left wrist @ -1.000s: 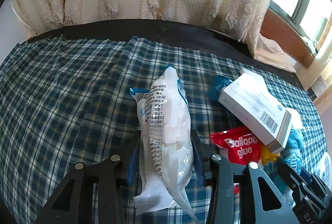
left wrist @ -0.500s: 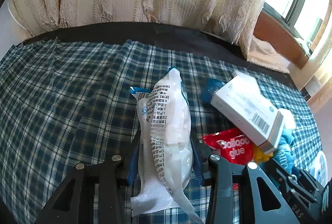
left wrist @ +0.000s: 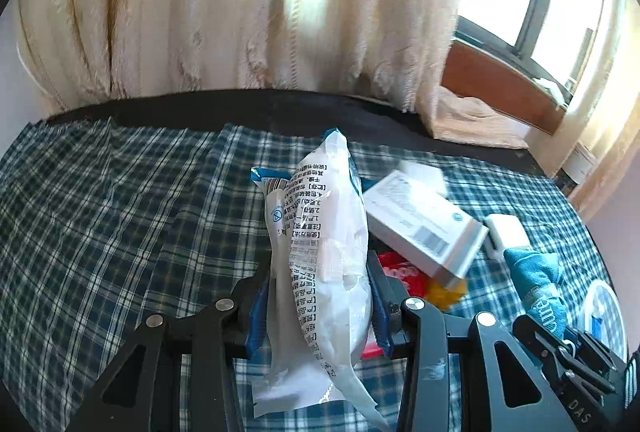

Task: Organize objects
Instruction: 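Carry the blue towel and white bag over the clear bowl with both grippers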

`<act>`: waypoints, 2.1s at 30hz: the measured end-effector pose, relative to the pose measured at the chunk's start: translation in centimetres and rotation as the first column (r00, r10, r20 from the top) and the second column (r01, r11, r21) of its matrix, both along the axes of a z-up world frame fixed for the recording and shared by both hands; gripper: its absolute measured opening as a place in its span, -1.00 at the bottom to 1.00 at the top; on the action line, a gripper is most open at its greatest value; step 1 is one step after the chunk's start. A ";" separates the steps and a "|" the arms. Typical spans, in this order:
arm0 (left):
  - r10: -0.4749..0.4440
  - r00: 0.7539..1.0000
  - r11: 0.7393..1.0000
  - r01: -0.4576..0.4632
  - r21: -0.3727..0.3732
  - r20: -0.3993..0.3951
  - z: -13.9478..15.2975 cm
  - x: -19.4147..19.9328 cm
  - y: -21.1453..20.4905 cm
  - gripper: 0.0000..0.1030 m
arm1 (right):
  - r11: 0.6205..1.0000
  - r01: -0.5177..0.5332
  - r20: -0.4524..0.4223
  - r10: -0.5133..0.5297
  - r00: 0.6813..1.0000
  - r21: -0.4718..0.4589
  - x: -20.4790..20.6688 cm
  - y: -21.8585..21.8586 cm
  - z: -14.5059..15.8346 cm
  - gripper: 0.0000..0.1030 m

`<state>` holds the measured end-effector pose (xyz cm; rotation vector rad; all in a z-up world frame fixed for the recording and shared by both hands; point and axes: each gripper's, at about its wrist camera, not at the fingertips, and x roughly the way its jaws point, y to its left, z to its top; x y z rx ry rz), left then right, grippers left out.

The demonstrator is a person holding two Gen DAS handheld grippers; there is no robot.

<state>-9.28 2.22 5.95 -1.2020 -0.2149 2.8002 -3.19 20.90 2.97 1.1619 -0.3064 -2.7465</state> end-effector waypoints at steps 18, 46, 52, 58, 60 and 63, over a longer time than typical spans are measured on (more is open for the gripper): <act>-0.183 0.982 0.982 0.181 -0.047 -0.042 0.6 3.4 5.6 -0.14 | 0.991 0.130 -0.057 -0.131 0.990 -0.032 6.2 5.5 2.0 -0.23; -0.372 0.928 0.924 0.367 -0.107 -0.025 1.5 6.5 14.5 -0.14 | 0.862 0.502 -0.051 -0.506 0.861 -0.074 13.5 21.3 0.9 -0.22; -0.427 0.904 0.898 0.421 -0.129 -0.025 1.9 7.2 17.8 -0.14 | 0.844 0.529 -0.045 -0.534 0.844 -0.086 13.9 23.8 0.3 -0.21; -0.464 0.886 0.878 0.459 -0.134 -0.007 1.9 7.5 20.7 -0.14 | 0.847 0.520 -0.044 -0.527 0.849 -0.107 14.2 25.3 -0.1 -0.01; -0.476 0.879 0.871 0.471 -0.138 -0.005 1.9 7.7 21.6 -0.14 | 0.851 0.513 -0.050 -0.520 0.852 -0.110 14.4 25.4 -0.2 -0.01; -0.500 0.866 0.858 0.494 -0.142 -0.001 2.0 8.0 23.2 -0.14 | 0.856 0.505 -0.060 -0.514 0.856 -0.112 14.8 25.7 -0.2 -0.01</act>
